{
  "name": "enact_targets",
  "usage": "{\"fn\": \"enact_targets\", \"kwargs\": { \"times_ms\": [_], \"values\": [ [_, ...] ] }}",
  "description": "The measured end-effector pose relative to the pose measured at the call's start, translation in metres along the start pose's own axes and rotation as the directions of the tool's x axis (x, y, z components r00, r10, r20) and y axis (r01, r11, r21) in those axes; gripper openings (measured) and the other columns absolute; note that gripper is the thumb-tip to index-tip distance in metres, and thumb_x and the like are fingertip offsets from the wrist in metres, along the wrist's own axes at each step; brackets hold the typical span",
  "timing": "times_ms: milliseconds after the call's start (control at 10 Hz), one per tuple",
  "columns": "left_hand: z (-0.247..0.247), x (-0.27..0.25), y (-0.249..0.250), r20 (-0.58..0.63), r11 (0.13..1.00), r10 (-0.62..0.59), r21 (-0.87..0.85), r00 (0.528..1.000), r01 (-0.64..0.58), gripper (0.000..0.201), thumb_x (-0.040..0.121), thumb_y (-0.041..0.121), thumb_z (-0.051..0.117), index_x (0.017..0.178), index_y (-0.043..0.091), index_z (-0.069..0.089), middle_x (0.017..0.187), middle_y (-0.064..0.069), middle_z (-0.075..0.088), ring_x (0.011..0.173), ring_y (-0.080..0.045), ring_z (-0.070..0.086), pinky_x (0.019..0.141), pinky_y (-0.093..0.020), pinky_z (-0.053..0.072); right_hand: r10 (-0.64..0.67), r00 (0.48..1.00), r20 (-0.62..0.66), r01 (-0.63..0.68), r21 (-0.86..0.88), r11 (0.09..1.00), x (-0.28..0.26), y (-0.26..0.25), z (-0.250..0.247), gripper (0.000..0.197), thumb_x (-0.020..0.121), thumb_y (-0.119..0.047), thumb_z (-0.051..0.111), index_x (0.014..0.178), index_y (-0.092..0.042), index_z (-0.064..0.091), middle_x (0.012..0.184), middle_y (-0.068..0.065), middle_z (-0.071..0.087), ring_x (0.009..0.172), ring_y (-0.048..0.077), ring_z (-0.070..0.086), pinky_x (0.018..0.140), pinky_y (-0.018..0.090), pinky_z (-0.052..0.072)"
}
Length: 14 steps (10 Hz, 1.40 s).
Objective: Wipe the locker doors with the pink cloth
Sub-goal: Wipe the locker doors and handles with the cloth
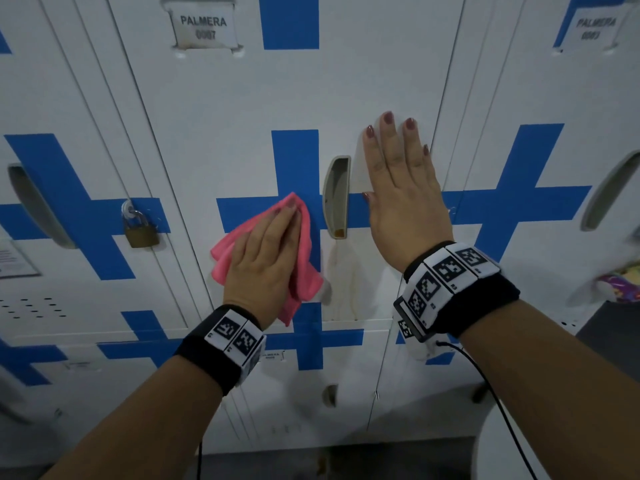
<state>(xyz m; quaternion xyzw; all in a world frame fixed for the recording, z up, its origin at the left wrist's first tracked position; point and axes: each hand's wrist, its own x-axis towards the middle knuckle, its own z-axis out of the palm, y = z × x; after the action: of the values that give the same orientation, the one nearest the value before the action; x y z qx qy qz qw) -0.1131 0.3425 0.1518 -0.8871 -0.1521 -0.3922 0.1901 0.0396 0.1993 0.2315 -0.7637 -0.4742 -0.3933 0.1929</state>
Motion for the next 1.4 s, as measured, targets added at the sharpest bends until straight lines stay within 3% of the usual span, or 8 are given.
{"fn": "enact_targets", "kwargs": {
  "times_ms": [100, 200, 300, 500, 1000, 1100, 1200, 1400],
  "values": [
    [0.011, -0.007, 0.001, 0.032, 0.999, 0.008, -0.051, 0.999, -0.006, 0.097, 0.069, 0.03, 0.071, 0.146, 0.007, 0.018, 0.152, -0.01, 0.018, 0.14, -0.025, 0.017, 0.115, -0.04, 0.013, -0.003, 1.0, -0.005, 0.003, 0.0, 1.0, 0.0, 0.0, 0.0, 0.075, 0.093, -0.005, 0.047, 0.151, -0.014, 0.001, 0.159, 0.007, -0.003, 0.145, 0.028, -0.007, 0.118, 0.041, 0.0],
    [0.025, -0.018, 0.001, 0.067, 0.997, 0.04, -0.063, 0.997, -0.036, 0.094, 0.08, 0.04, 0.061, 0.15, 0.013, 0.004, 0.156, -0.006, 0.006, 0.145, -0.019, -0.01, 0.119, -0.035, -0.005, -0.004, 1.0, -0.007, 0.004, -0.005, 1.0, 0.0, 0.0, 0.0, 0.074, 0.093, -0.005, 0.046, 0.151, -0.014, 0.001, 0.159, 0.007, -0.003, 0.145, 0.028, -0.007, 0.118, 0.042, 0.001],
    [0.034, -0.026, 0.002, 0.116, 0.997, 0.072, -0.023, 0.991, -0.07, 0.105, 0.079, 0.039, 0.068, 0.149, 0.018, -0.008, 0.158, 0.0, -0.015, 0.144, -0.019, -0.017, 0.117, -0.038, -0.011, -0.003, 1.0, -0.01, 0.003, -0.005, 1.0, -0.001, -0.001, 0.001, 0.074, 0.093, -0.005, 0.046, 0.151, -0.014, 0.001, 0.159, 0.007, -0.004, 0.145, 0.028, -0.007, 0.118, 0.042, 0.001],
    [0.041, -0.04, 0.005, 0.15, 0.993, 0.08, 0.077, 0.985, -0.093, 0.111, 0.076, 0.034, 0.071, 0.149, 0.019, -0.011, 0.156, 0.001, -0.022, 0.143, -0.025, -0.019, 0.114, -0.053, -0.012, -0.001, 1.0, -0.016, 0.0, -0.03, 1.0, -0.004, -0.002, 0.003, 0.08, 0.089, -0.002, 0.05, 0.151, -0.016, 0.002, 0.159, 0.007, -0.003, 0.145, 0.028, -0.006, 0.118, 0.043, 0.002],
    [0.045, -0.05, 0.009, 0.242, 0.984, 0.135, 0.08, 0.961, -0.158, 0.109, 0.076, 0.027, 0.07, 0.149, 0.015, -0.01, 0.156, -0.004, -0.021, 0.144, -0.026, -0.017, 0.115, -0.051, -0.01, -0.022, 0.999, 0.041, 0.026, -0.099, 0.995, -0.026, 0.003, 0.014, 0.083, 0.088, -0.007, 0.054, 0.151, -0.019, 0.001, 0.159, 0.005, -0.002, 0.145, 0.028, -0.004, 0.118, 0.043, 0.002],
    [0.04, -0.036, 0.015, 0.21, 0.984, 0.142, 0.079, 0.967, -0.161, 0.105, 0.074, 0.02, 0.064, 0.149, 0.014, -0.01, 0.158, -0.006, -0.005, 0.144, -0.027, -0.012, 0.115, -0.05, -0.012, -0.02, 0.999, 0.05, 0.025, -0.107, 0.994, -0.025, 0.001, 0.013, 0.082, 0.089, -0.008, 0.054, 0.151, -0.018, 0.001, 0.159, 0.005, -0.003, 0.145, 0.028, -0.005, 0.118, 0.044, 0.003],
    [0.04, -0.027, 0.023, 0.184, 0.984, 0.146, 0.077, 0.972, -0.162, 0.103, 0.072, 0.014, 0.063, 0.149, 0.014, -0.006, 0.156, -0.004, 0.007, 0.144, -0.028, -0.016, 0.114, -0.052, -0.01, -0.014, 0.998, 0.057, 0.02, -0.114, 0.993, -0.025, 0.001, 0.013, 0.081, 0.089, -0.01, 0.053, 0.151, -0.017, 0.002, 0.159, 0.006, -0.003, 0.145, 0.028, -0.005, 0.118, 0.044, 0.002],
    [0.051, -0.033, 0.027, 0.198, 0.955, 0.252, 0.105, 0.947, -0.276, 0.1, 0.074, 0.015, 0.056, 0.149, 0.013, -0.012, 0.156, -0.003, 0.005, 0.144, -0.03, -0.013, 0.114, -0.053, -0.013, -0.013, 0.998, 0.059, 0.019, -0.12, 0.993, -0.025, 0.001, 0.013, 0.081, 0.088, -0.01, 0.053, 0.151, -0.017, 0.003, 0.159, 0.006, -0.003, 0.145, 0.029, -0.005, 0.118, 0.045, 0.004]
  ]
}}
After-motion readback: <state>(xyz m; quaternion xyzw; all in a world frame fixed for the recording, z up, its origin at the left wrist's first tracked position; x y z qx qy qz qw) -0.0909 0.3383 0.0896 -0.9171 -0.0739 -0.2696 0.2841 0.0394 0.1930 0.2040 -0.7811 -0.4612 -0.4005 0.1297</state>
